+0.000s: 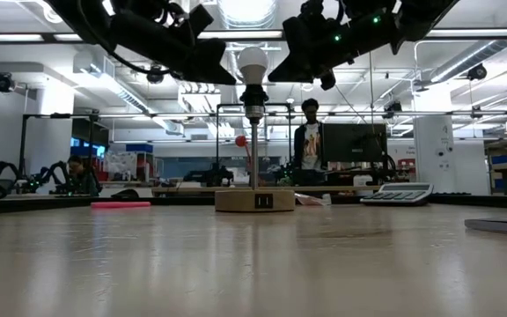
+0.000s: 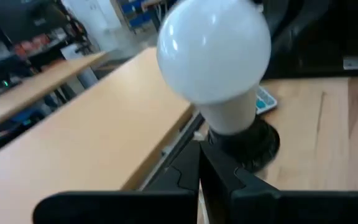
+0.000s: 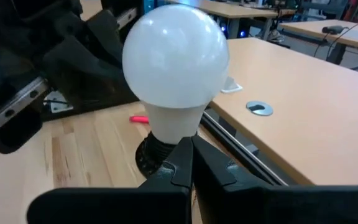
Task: Screw lightbulb
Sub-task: Remove the lightbulb from the lamp
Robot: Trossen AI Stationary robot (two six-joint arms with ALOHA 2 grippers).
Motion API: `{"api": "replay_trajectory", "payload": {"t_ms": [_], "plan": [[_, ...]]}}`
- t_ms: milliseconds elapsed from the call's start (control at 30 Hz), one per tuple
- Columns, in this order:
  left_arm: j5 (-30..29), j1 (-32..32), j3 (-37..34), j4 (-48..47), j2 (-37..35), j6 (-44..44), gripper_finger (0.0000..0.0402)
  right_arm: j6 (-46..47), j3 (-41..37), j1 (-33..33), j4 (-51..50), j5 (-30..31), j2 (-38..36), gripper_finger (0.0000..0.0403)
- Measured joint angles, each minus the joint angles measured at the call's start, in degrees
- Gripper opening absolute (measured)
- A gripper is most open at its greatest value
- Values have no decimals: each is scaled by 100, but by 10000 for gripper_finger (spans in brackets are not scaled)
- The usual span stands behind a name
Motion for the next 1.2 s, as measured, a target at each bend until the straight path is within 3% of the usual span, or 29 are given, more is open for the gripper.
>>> {"api": "replay_trajectory", "payload": {"t_ms": [633,967,1200], "plan": [[522,155,0,646,285,240,0,-68,2,-3,346,-1,36,0],[510,159,0,686,305,204,0,-113,2,-7,622,10,315,0],[965,147,-2,693,300,141,0,-111,2,-22,629,109,335,0]]}}
